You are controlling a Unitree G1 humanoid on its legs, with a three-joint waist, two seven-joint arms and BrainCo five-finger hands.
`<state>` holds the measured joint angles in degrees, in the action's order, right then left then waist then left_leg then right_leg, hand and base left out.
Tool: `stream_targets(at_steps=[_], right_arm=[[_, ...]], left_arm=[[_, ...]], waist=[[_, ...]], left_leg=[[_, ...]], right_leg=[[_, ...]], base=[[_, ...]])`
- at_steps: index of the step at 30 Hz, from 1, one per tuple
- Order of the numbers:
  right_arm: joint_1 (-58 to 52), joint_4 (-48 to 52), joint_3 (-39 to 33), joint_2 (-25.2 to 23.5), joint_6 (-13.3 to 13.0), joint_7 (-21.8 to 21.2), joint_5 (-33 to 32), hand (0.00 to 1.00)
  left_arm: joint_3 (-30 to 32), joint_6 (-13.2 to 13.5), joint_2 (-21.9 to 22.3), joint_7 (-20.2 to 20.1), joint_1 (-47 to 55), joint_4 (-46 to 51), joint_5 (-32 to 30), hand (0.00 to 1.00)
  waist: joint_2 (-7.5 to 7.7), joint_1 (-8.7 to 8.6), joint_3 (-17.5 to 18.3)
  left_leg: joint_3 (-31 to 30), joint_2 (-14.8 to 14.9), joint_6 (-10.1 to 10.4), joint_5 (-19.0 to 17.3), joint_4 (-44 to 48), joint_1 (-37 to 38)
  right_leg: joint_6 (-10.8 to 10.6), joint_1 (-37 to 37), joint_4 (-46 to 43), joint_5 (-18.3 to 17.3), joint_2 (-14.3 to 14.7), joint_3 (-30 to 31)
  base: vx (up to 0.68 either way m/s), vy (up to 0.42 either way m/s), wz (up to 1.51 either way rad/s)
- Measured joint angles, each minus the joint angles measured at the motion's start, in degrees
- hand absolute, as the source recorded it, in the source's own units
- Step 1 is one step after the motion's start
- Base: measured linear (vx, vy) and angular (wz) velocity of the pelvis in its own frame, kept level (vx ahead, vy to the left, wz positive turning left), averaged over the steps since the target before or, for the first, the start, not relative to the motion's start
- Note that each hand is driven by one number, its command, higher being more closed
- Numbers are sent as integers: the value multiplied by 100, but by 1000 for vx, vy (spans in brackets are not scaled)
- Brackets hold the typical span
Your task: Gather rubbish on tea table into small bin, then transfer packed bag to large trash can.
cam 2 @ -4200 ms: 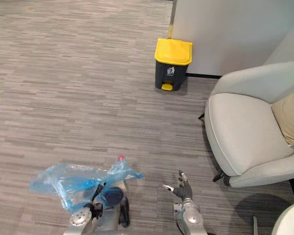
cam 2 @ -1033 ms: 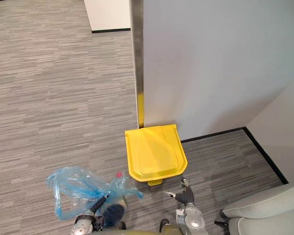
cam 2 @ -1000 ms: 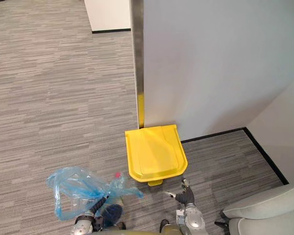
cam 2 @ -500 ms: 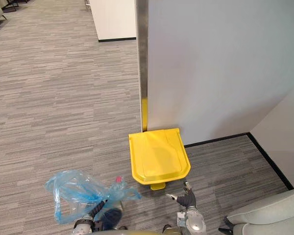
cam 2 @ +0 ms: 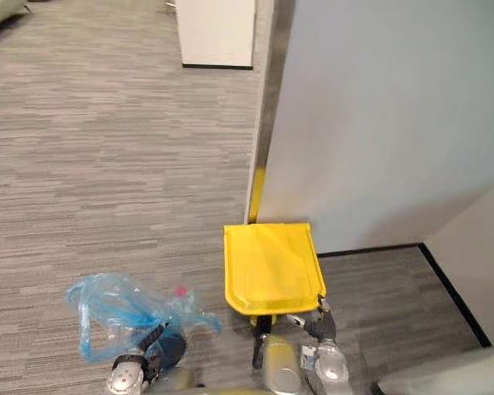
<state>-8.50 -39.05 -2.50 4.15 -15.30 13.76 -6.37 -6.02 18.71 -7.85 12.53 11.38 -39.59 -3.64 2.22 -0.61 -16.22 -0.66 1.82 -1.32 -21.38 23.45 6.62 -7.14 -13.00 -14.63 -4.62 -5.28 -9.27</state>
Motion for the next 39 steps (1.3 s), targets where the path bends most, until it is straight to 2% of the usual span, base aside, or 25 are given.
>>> stream_targets(at_steps=[1,2,3,4,6,9,14,18,20,22,25,29,31,32,34,36,37,38,39], right_arm=[[-66,3,-107,-36,-12,9,-131,0],[-158,5,-204,-73,-12,42,-256,0],[-245,39,-324,-115,-11,116,-358,0],[-360,315,-469,-250,-25,209,-499,0],[-498,723,-601,-341,-139,371,-521,0],[-536,1145,-587,-413,-224,497,-527,0],[-536,1265,-410,-664,-223,507,-425,0],[-393,900,-152,-700,-236,492,-369,0],[-276,742,-149,-611,-230,439,-371,0],[-204,617,-137,-484,-234,332,-386,0],[-145,591,-96,-274,-232,205,-466,0],[380,297,-86,-30,-205,203,-627,0],[839,154,34,135,-152,203,-663,0],[1163,149,127,227,-85,203,-664,0],[1578,150,144,326,-65,204,-676,0],[1938,150,311,490,-41,203,-700,0],[2063,198,322,516,-66,204,-715,0],[2138,250,336,525,-94,201,-716,0],[2458,260,509,621,-72,91,-707,0]], left_arm=[[-1,1,5,1,17,110,-45,100],[4,1,-4,3,15,156,-64,100],[11,-2,-3,14,22,182,-78,100],[-18,0,15,11,39,325,-111,100],[-56,2,93,10,-13,411,-111,100],[-130,2,231,-3,-136,433,-112,100],[-246,10,269,-13,-124,444,-193,100],[-241,19,223,-55,-129,289,-199,100],[-242,19,151,-171,-141,269,-199,100],[-247,19,80,-273,-225,246,-195,100],[-243,18,-40,-402,-391,91,-190,100],[-237,19,-195,-491,-533,87,-162,100],[-233,19,-287,-492,-684,103,-141,100],[-236,19,-299,-490,-817,110,-86,100],[-236,19,-339,-489,-1016,147,-8,100],[-243,19,-401,-490,-1174,189,89,100],[-246,18,-456,-494,-1273,222,140,100],[-232,18,-456,-484,-1266,284,194,100],[-244,26,-481,-479,-1258,414,278,100]], waist=[[-81,-31,-26],[-74,-11,-2],[-154,-1,47],[-172,-5,76],[-176,-21,96],[-130,-5,190],[-120,-2,221],[-146,2,392],[-201,-32,407],[-175,-38,430],[-155,-183,443],[-161,-171,435],[-180,-159,338],[-161,-155,217],[-156,-119,-37],[-208,-61,-182],[-127,-37,-234],[-61,6,-235],[-60,12,-277]], left_leg=[[-131,135,102,-57,-39,40],[-211,186,179,-99,-117,129],[-215,333,274,-126,-182,175],[-223,464,364,-78,-280,231],[-153,641,439,-20,-422,319],[173,741,620,132,-836,509],[254,721,612,200,-1048,522],[242,700,609,249,-1150,399],[222,694,630,268,-1159,270],[157,640,658,335,-1186,97],[-47,559,693,548,-1315,-148],[-60,533,731,619,-1197,-487],[-63,526,727,603,-1020,-672],[-74,535,660,515,-872,-802],[-87,606,656,443,-634,-961],[-69,742,615,452,-576,-1174],[-86,728,695,460,-529,-1251],[-67,720,774,489,-474,-1237],[-30,694,749,469,55,-1480]], right_leg=[[321,-18,-267,-25,136,142],[359,12,-287,-57,175,101],[324,39,-325,-146,262,-36],[328,59,-366,-144,341,-188],[437,55,-502,-293,426,-334],[535,-49,-756,-505,426,-378],[621,-97,-679,-458,398,-361],[620,-148,-439,-336,403,-378],[656,-239,-350,-264,411,-384],[647,-371,-315,-205,375,-418],[690,-556,-278,-146,223,-577],[694,-706,-31,72,220,-626],[653,-712,172,203,234,-637],[583,-716,256,268,237,-631],[437,-726,381,383,262,-659],[407,-867,458,364,412,-610],[568,-1002,-75,339,398,-289],[651,-995,27,421,453,-346],[682,-1039,164,506,489,-460]], base=[[282,-141,45],[318,-176,43],[339,-172,34],[343,-171,26],[276,-135,19],[179,-77,5],[2,5,-4],[-65,27,1],[-62,15,-2],[-59,-3,9],[-53,-26,28],[-126,-52,3],[-170,-52,-1],[-199,-60,-7],[-208,-92,-16],[-203,-185,-15],[-127,-206,-5],[-64,-156,-19],[-59,-122,-42]])
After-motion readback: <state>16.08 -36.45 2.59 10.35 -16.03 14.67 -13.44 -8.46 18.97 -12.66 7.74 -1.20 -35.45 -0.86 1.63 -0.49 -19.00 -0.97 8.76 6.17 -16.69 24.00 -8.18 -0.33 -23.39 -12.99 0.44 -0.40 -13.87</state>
